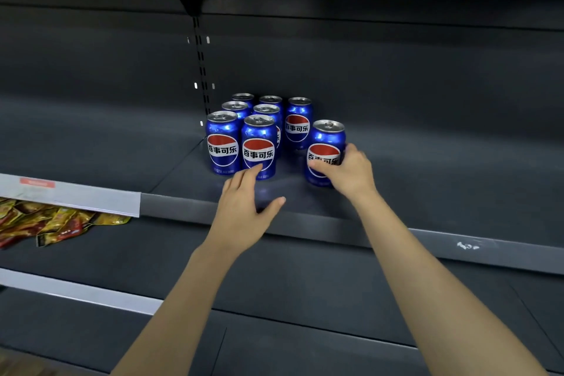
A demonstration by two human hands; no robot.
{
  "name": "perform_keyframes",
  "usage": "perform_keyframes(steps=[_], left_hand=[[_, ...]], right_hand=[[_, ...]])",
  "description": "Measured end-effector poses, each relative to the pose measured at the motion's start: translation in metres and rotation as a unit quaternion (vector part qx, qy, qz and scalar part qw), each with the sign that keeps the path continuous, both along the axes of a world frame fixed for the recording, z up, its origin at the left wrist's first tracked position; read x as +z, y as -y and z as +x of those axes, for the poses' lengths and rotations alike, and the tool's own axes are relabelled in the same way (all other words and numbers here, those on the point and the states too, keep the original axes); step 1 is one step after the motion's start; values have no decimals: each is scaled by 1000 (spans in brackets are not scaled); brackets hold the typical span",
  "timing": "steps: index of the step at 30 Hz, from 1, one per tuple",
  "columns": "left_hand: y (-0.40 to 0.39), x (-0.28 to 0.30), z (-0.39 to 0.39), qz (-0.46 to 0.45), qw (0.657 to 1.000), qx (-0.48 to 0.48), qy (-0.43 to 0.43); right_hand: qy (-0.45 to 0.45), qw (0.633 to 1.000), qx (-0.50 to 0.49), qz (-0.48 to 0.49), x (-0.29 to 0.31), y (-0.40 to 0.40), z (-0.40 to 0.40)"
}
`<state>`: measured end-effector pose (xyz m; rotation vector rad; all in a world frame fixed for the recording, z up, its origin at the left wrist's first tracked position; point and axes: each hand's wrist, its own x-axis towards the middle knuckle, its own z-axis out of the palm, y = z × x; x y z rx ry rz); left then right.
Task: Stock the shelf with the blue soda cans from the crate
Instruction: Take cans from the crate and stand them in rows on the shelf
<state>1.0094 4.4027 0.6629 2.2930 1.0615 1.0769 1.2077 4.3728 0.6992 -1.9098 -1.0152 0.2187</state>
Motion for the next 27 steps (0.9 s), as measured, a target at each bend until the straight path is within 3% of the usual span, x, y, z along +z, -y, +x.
perform_keyframes(steps=[7,27], left_hand=[[-3,0,13,3,1000,12,3],[10,-1,6,13,998,68,-5]], right_hand=[[-54,998,-21,21,3,-39,28],[-26,999,-25,-16,0,-84,64]])
